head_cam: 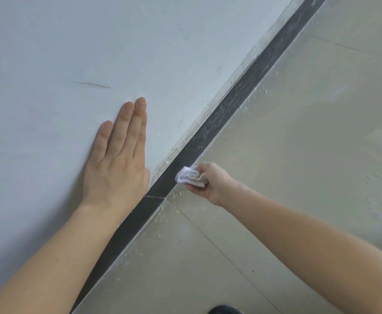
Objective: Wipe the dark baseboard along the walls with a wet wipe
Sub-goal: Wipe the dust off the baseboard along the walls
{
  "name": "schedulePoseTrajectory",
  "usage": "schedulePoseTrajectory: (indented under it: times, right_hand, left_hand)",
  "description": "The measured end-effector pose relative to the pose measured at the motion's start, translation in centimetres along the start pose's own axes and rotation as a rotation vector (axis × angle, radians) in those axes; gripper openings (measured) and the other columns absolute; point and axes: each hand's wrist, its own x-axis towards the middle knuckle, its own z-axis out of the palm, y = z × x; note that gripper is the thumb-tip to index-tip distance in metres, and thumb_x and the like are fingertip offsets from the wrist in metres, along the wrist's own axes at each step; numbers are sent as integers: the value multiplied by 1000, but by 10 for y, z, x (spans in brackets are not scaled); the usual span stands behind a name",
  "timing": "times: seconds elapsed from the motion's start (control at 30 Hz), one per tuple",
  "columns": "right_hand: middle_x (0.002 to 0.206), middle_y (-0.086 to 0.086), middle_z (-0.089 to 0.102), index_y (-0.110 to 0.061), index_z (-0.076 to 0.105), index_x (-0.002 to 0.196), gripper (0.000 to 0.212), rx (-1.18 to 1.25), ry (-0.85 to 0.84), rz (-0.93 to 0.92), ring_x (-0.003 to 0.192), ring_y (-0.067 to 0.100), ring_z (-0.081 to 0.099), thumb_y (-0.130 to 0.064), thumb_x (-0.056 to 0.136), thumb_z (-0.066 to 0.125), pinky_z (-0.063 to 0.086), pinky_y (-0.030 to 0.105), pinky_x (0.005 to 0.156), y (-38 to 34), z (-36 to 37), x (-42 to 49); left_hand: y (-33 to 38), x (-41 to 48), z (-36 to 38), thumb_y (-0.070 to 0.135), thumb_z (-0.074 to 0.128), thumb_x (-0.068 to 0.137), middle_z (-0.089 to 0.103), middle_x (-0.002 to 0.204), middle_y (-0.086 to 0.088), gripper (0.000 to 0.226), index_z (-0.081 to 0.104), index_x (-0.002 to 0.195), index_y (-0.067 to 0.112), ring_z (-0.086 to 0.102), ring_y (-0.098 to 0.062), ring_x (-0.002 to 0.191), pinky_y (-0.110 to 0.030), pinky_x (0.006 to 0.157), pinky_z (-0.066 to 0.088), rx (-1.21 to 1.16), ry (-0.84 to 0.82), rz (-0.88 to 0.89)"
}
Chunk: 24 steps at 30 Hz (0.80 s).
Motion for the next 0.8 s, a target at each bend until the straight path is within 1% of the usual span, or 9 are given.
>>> schedulePoseTrajectory:
  times: [0.13,0.2,0.27,0.37,0.47,0.53,0.6,0.7,0.8]
  right_hand:
    - [96,17,64,-1,59,98,15,-156,-45,156,65,24,65,3,87,50,59,29,54,64,19,6]
    - [104,18,66,-2,60,107,22,-152,-30,156,67,24,67,1,86,53,59,31,60,75,26,15]
    - [100,15,65,-5,61,99,14,-126,-34,116,70,22,66,0,89,53,59,33,71,68,31,21]
    - [92,14,61,-3,58,101,12,-85,10,50,73,22,63,-1,92,51,60,33,70,42,31,27]
    - [116,18,56,2,48,129,38,-118,30,-67,80,20,58,-1,91,47,58,31,73,13,22,30]
    - [131,22,52,3,43,135,44,-107,64,-132,83,21,58,0,92,46,58,31,73,-13,12,31]
    - [128,22,55,3,46,133,42,-90,102,-193,87,24,60,1,91,47,59,31,70,-43,1,30]
    - [96,20,66,5,61,113,26,22,191,-244,70,25,66,5,88,53,60,32,64,-82,-15,25]
    - [93,15,65,0,65,97,18,137,185,-357,70,25,67,5,85,53,60,34,75,-104,-29,16]
  left_hand:
    - [6,1,-2,15,38,78,-13,158,-8,85,-4,150,-1,-13,-17,145,-34,117,-8,16,-9,-21]
    - [6,1,-3,14,41,77,-12,158,-7,87,-5,150,-1,-10,-16,146,-33,117,-9,3,-26,-29]
    - [6,1,-4,13,44,76,-11,159,-7,90,-5,150,-1,-7,-17,146,-33,117,-9,-18,-39,-32]
    - [9,2,-6,14,43,76,-14,158,-8,90,-7,149,-2,-8,-18,146,-34,117,-10,-33,-55,-42]
    - [13,3,-8,15,28,77,-21,156,-9,83,-9,148,-3,-16,-19,145,-35,117,-12,-82,-65,-59]
    - [16,4,-9,17,20,76,-22,155,-9,80,-8,148,-4,-18,-20,144,-35,117,-12,-131,-67,-77]
    - [20,5,-9,15,19,76,-19,156,-10,78,-5,148,-5,-20,-22,143,-36,118,-12,-170,-63,-97]
    - [28,9,-8,4,34,74,-9,157,-17,81,0,147,-7,-19,-27,143,-38,118,-11,-185,-81,-121]
    - [35,22,-12,10,46,77,-6,157,-19,86,-1,149,-3,-14,-29,144,-39,117,-12,-170,-93,-70]
